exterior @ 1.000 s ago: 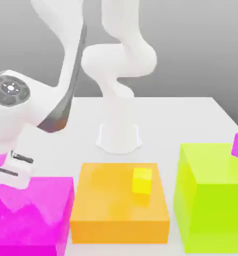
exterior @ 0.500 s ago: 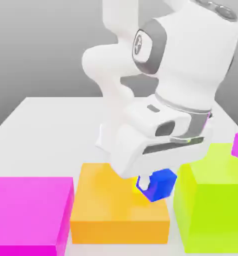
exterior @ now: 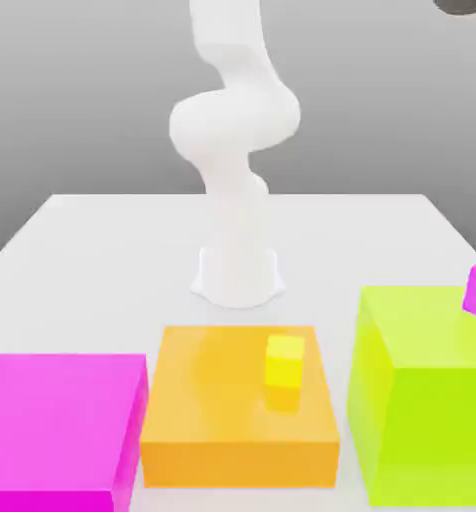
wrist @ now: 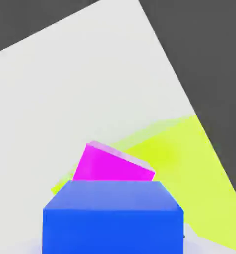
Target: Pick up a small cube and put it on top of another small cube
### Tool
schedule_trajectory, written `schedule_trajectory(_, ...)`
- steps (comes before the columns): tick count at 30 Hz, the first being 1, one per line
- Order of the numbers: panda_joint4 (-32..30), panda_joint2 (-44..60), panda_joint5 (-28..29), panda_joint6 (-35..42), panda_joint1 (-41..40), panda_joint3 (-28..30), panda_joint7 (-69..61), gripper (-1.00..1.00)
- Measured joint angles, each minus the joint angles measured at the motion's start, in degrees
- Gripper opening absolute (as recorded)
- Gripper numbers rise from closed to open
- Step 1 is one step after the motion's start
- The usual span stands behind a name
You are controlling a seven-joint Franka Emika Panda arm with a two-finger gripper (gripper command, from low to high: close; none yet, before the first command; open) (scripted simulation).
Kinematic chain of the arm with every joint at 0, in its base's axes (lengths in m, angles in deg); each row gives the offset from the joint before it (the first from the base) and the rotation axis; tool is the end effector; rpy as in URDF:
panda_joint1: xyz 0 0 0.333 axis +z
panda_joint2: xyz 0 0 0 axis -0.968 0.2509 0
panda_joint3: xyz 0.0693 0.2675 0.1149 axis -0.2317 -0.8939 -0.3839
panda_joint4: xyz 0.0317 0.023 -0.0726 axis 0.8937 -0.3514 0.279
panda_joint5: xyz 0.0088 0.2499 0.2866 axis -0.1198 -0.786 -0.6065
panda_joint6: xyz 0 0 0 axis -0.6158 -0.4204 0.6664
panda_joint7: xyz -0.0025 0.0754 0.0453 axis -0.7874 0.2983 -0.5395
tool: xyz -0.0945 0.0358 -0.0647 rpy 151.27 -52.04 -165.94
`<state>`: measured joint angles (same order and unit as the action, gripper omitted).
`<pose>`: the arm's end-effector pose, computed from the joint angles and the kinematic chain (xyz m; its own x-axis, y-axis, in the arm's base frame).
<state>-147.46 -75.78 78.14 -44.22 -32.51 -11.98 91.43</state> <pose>0.3830 0.2913 0.3845 0.9443 0.3291 -0.0030 0.3291 -0.9443 -0.0037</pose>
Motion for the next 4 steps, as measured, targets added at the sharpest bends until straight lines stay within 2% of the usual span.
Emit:
schedule_trajectory(1,-0.9,0.6,-0.1,-1.5,0.0,0.0,-0.1,1.00)
schedule_trajectory(4,-0.9,0.6,-0.1,-1.5,0.0,0.0,-0.1,1.00)
